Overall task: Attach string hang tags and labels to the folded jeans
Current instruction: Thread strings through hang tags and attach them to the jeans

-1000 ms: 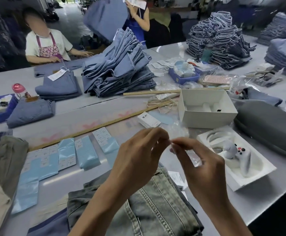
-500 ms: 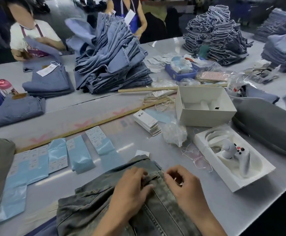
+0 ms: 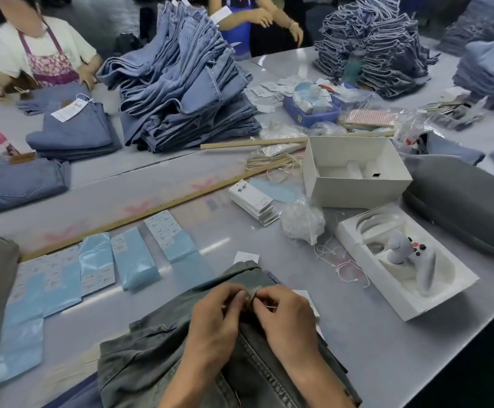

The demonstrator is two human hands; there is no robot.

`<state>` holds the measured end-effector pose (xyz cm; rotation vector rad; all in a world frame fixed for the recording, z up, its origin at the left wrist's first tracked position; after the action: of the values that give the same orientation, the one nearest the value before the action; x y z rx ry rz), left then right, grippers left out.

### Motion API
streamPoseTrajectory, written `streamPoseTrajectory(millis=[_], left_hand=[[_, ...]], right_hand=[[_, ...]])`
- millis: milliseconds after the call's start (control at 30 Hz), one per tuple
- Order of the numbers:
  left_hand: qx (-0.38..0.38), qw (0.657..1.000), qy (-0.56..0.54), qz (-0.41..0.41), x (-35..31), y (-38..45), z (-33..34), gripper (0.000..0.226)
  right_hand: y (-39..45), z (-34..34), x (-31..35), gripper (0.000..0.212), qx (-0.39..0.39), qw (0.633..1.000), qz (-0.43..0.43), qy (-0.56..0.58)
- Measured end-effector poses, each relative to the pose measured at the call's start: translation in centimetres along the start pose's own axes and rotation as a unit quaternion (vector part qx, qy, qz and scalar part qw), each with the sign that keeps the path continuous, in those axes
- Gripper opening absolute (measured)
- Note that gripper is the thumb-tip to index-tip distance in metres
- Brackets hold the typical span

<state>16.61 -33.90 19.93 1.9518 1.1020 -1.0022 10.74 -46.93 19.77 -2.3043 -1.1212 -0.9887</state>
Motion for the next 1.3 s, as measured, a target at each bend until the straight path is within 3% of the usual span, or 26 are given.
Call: streamPoseTrajectory(millis=[100,200,300,400,533,600,667,767,833,1067,1200,1300], left_hand=[[0.049,0.994,-0.055,-0.083,0.8,0.8,-0.7,0.024],[0.111,0.993,-0.008,-0.032,0.7,1.5,-0.6,0.02],[0.114,0.993,-0.015,-0.021,0.7,1.8,-0.4,0.016],[0.086,0.994,-0.059,-0.037,1.0,1.4,-0.2,0.021],[-0.04,0.952,-0.282,-0.113,0.7,1.1,-1.6,0.021],[-0.081,0.927,-0.349,-0.109,0.5,1.1,-3.0,0.016],[-0.09,0.917,-0.382,-0.077,0.1,0.9,-4.2,0.014],[-0.088,0.916,-0.39,-0.03,-0.8,0.6,-5.4,0.006],[-0.077,0.915,-0.397,-0.01,-1.3,0.4,-5.9,0.004],[-0.057,0.905,-0.42,-0.023,-2.6,0.0,-5.5,0.004],[-0.058,0.928,-0.369,-0.014,-2.9,0.0,-4.9,0.006],[-0.05,0.944,-0.325,0.008,-3.3,0.2,-4.4,0.006]], right_hand=[[-0.2,0.3,-0.3,0.004,0.017,0.999,0.005,0.038],[-0.2,0.2,-0.9,0.006,0.017,0.998,0.014,0.057],[-0.2,0.0,-1.0,0.008,0.022,0.997,0.024,0.073],[-0.1,-0.9,-0.7,0.007,0.071,0.995,0.013,0.074],[0.8,-4.4,-1.6,0.013,0.052,0.988,-0.115,-0.09],[1.5,-6.3,-2.5,0.019,0.029,0.986,-0.141,-0.084],[1.8,-7.3,-3.5,0.031,0.064,0.991,-0.112,-0.047],[1.4,-6.8,-4.7,0.059,0.155,0.984,-0.067,-0.055],[0.8,-5.7,-5.0,0.064,0.172,0.98,-0.067,-0.07],[-0.3,-3.3,-3.3,0.047,0.105,0.984,-0.133,-0.059],[0.3,-3.7,-2.1,0.057,0.122,0.984,-0.125,-0.043],[0.5,-3.8,-1.2,0.049,0.091,0.979,-0.156,-0.093]])
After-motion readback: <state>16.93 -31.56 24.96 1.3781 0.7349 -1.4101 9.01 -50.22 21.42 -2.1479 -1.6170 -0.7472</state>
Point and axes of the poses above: each hand's wrist, its own y-axis towards the middle knuckle, its own z-axis out of the palm, x = y × z, the point moved 1 cm from there along y, towards the middle knuckle, and after that the axes turned 8 degrees about z, right-handed, at the moved point
